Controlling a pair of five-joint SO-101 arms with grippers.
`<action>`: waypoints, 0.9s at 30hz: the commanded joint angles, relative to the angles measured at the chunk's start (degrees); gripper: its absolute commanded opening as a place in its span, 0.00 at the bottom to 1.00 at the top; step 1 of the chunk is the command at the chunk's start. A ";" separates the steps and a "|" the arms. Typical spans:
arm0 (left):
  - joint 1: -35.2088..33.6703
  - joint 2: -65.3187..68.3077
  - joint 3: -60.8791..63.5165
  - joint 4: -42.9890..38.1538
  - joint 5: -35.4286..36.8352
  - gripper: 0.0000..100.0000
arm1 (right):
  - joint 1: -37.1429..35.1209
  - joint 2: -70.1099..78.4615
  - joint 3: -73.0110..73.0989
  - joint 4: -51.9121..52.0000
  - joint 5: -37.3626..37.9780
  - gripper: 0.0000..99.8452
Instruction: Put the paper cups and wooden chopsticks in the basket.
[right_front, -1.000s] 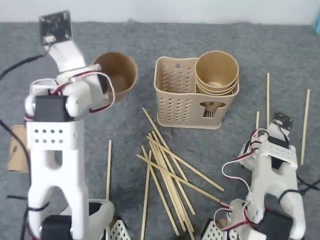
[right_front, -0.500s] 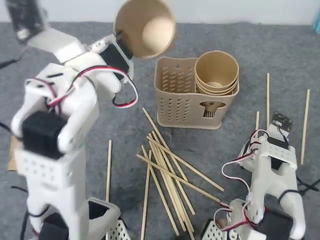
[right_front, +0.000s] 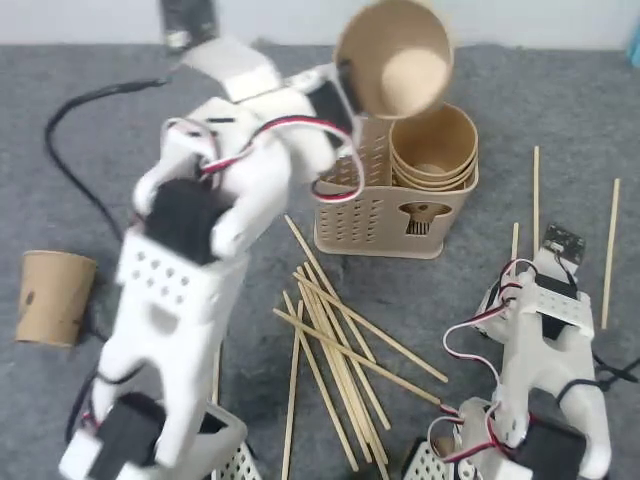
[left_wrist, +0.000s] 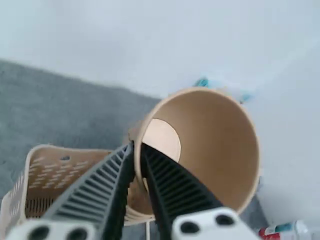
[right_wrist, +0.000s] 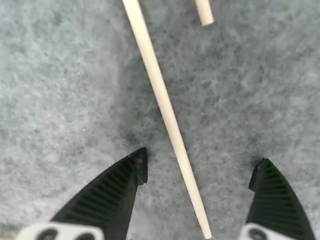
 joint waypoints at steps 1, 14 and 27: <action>1.41 4.48 0.04 2.02 0.26 0.01 | -0.40 -1.63 -0.26 -1.19 -0.35 0.33; 4.57 8.53 3.38 3.08 -0.97 0.01 | -1.27 -1.63 -0.26 -1.36 -0.35 0.33; 8.09 8.18 7.43 4.48 -11.43 0.27 | -1.80 -1.63 -0.18 -1.36 -0.35 0.33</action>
